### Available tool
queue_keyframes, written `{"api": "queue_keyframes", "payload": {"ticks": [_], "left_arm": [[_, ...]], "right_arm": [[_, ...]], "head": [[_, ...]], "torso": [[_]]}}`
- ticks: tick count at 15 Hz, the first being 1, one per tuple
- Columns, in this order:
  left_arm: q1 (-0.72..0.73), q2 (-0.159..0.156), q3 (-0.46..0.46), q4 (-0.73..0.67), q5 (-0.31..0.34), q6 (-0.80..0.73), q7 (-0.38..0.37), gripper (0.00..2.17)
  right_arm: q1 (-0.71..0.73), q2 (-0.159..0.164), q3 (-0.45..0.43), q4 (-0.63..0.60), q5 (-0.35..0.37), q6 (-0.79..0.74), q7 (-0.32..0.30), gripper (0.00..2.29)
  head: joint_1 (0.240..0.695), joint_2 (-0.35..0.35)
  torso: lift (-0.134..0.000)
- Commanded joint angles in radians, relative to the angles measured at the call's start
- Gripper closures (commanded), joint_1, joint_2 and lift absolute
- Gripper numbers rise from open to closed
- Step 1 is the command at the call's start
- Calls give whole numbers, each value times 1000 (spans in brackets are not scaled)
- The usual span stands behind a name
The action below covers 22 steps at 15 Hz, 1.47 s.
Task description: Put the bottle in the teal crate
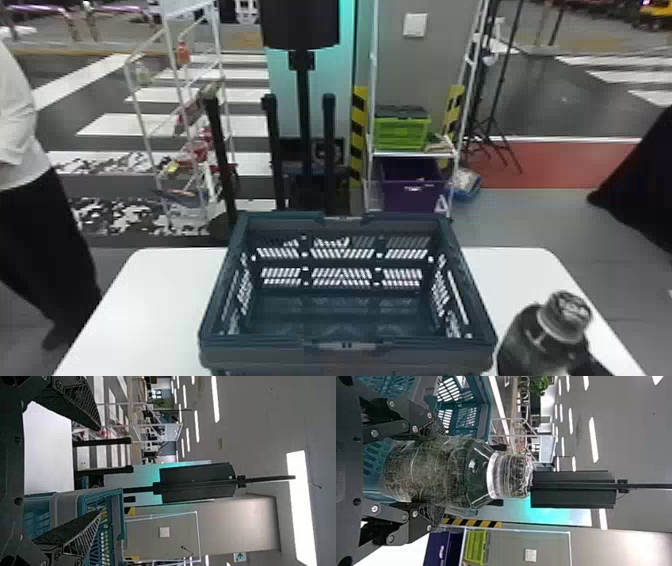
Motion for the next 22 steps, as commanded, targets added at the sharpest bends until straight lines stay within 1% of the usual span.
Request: {"api": "queue_keyframes", "payload": {"ticks": [1, 3, 6, 8, 10, 13, 14, 17, 18, 20, 22], "left_arm": [[3, 0, 3, 1, 3, -3, 2, 140], [3, -3, 3, 4, 3, -6, 2, 140], [5, -8, 3, 7, 1, -6, 3, 140], [5, -12, 1, 7, 1, -9, 5, 140], [6, -21, 1, 11, 0, -12, 5, 140], [11, -27, 1, 16, -3, -30, 14, 140], [11, -29, 1, 16, -3, -30, 18, 140], [12, -38, 1, 22, -5, -52, 20, 140], [14, -41, 1, 27, -5, -58, 22, 140], [16, -43, 3, 33, -5, -67, 32, 140], [17, -44, 3, 31, -5, -70, 34, 140]], "right_arm": [[-117, 4, 12, -4, 0, 134, 1, 2081], [-212, -15, 38, -5, 7, 251, 0, 2081], [-381, -75, 93, 19, 20, 509, 0, 2081], [-502, -121, 131, 70, 20, 644, 0, 2081], [-625, -166, 190, 134, 20, 766, 1, 2081], [-804, -207, 303, 225, 23, 987, 6, 2081], [-867, -209, 348, 272, 23, 1042, 12, 2081], [-1019, -186, 461, 407, 37, 1183, 23, 2081], [-1050, -172, 486, 453, 43, 1183, 23, 2081], [-1120, -127, 533, 561, 68, 1183, 23, 2081], [-1183, -94, 566, 661, 68, 1183, 24, 2081]], "head": [[499, 0], [499, 0], [499, 0], [499, 0], [499, 0], [499, 0], [499, 0], [499, 0], [499, 0], [499, 0], [499, 0]], "torso": [[0], [0], [0], [0], [0], [0], [0], [0], [0], [0], [0]]}}
